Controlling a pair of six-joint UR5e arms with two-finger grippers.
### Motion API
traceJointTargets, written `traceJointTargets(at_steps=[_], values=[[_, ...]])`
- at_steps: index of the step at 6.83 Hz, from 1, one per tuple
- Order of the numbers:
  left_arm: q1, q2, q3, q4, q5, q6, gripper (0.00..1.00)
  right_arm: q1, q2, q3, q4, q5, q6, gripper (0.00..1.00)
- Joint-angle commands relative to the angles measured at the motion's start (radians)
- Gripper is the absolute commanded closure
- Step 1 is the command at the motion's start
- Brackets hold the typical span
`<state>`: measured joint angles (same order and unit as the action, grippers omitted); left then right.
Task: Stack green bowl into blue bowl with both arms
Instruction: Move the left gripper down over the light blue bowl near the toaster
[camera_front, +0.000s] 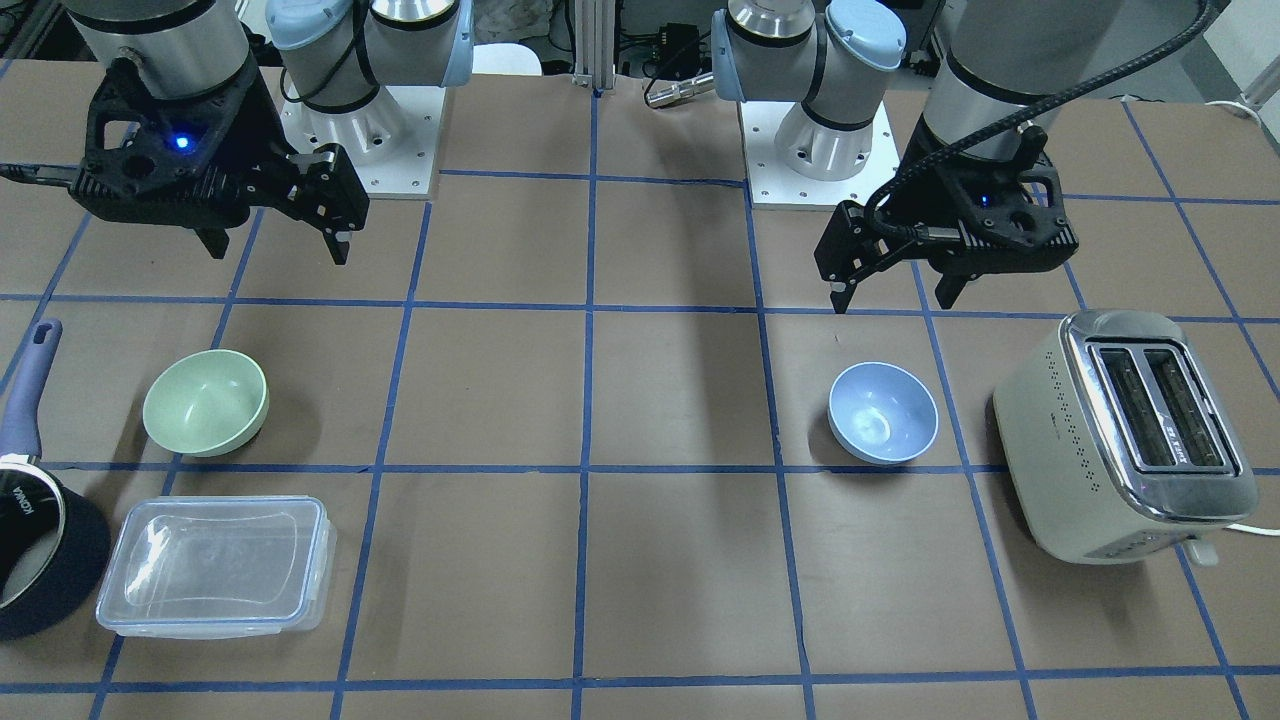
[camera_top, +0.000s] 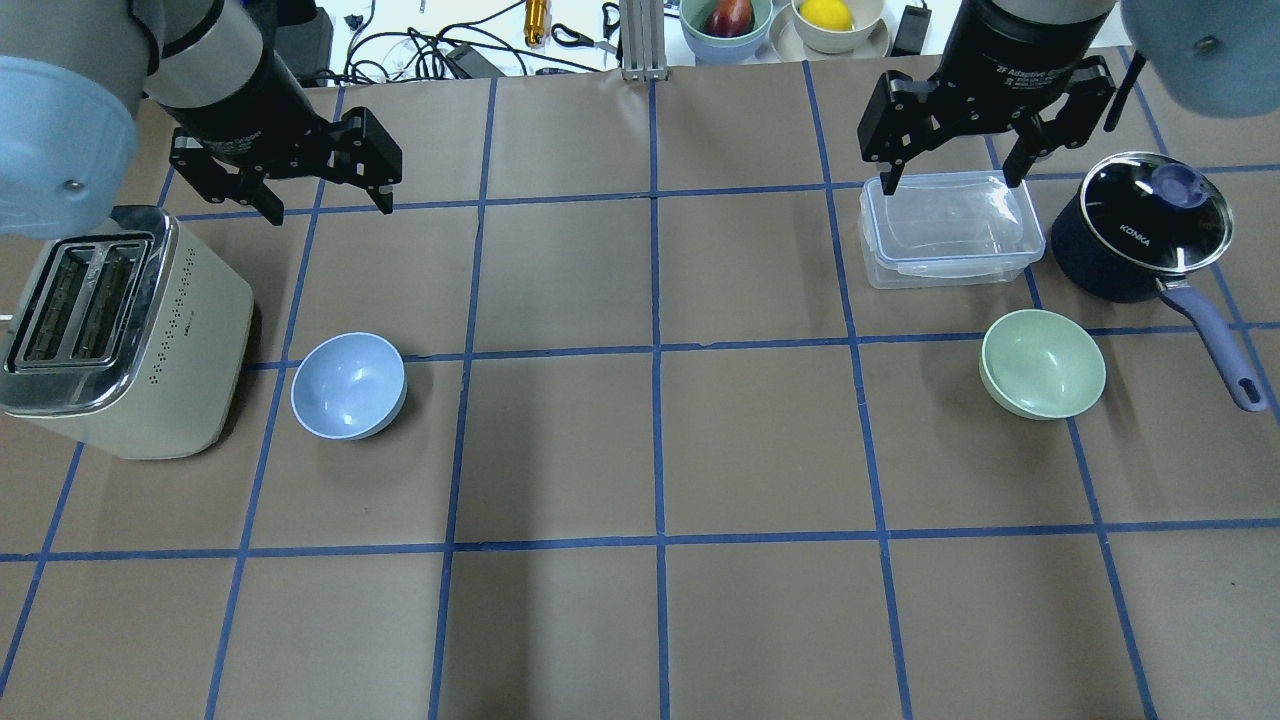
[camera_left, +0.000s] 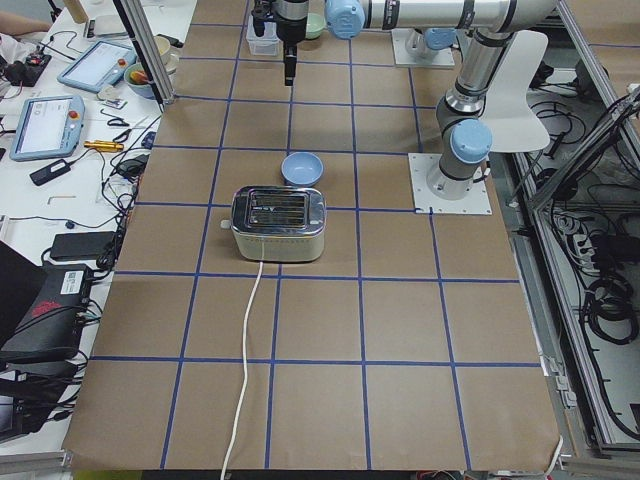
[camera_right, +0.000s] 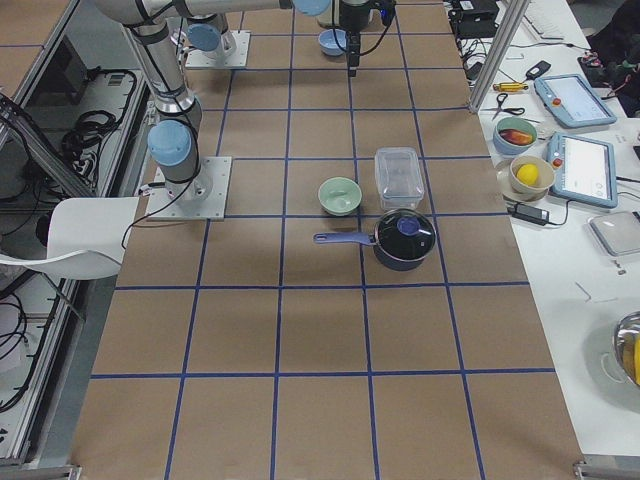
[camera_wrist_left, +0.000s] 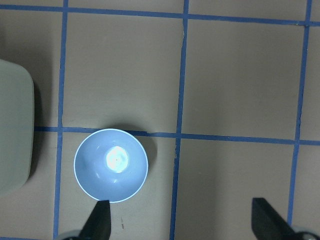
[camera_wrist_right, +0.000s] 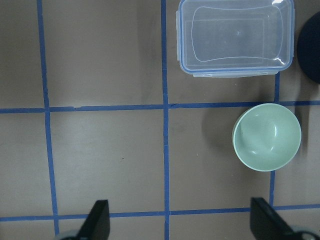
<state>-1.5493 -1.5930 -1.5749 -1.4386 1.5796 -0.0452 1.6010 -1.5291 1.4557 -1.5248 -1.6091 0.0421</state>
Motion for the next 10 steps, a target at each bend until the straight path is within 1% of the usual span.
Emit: traceJointTargets(at_steps=[1,2,3,5,6,7,8,10], values=[[0.015,-0.014,-0.001,-0.008,-0.004,0.001,0.0,-0.001,0.001,0.0,0.0,0.0,-0.001,0.0],[0.018,-0.028,-0.011,0.001,-0.004,0.028,0.0,0.0,0.001,-0.001,0.0,0.0,-0.002,0.0],[0.018,-0.063,-0.04,0.003,-0.007,0.089,0.0,0.0,0.001,-0.002,0.0,0.0,-0.001,0.0],[0.02,-0.171,-0.132,0.056,-0.023,0.084,0.0,0.0,0.001,-0.002,0.0,0.0,-0.001,0.0],[0.024,-0.204,-0.211,0.135,-0.021,0.084,0.0,0.0,0.001,-0.002,0.002,0.0,-0.001,0.0],[0.07,-0.24,-0.293,0.299,-0.023,0.109,0.0,0.0,0.001,-0.002,0.002,0.0,-0.001,0.0],[0.108,-0.267,-0.338,0.37,-0.024,0.154,0.0,0.0,0.001,-0.002,0.002,0.0,0.001,0.0],[0.104,-0.285,-0.376,0.385,-0.036,0.029,0.0,-0.001,0.001,0.0,0.002,0.0,0.001,0.0]])
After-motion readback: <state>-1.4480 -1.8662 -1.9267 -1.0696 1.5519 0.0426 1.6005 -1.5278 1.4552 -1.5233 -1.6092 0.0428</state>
